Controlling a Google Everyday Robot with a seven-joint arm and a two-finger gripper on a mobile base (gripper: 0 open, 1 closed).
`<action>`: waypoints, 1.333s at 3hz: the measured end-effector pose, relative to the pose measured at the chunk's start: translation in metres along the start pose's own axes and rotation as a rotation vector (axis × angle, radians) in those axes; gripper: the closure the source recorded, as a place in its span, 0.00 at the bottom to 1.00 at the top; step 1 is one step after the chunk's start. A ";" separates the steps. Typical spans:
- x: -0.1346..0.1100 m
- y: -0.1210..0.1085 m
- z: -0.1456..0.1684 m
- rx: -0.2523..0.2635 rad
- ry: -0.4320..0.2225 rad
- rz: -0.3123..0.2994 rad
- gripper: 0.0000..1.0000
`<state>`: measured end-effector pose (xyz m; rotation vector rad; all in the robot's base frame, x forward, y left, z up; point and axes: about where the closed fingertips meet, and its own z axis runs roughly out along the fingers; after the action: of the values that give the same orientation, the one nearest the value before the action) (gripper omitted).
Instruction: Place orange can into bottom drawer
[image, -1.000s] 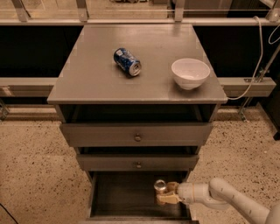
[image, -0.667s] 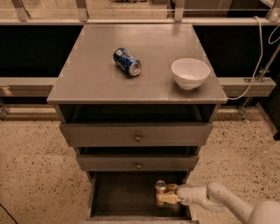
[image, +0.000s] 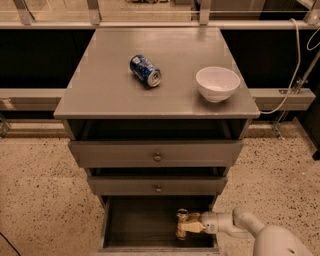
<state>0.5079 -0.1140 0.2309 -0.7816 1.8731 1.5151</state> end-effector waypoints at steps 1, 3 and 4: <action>-0.009 -0.001 0.002 0.054 0.001 0.034 1.00; 0.006 0.009 0.031 0.271 0.046 0.274 1.00; 0.008 0.001 0.025 0.323 0.044 0.369 1.00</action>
Offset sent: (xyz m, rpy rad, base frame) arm -0.0038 0.0446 -0.0071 -0.2100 0.2504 -0.2516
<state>0.5040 -0.0897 0.2216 -0.3351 2.3138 1.3545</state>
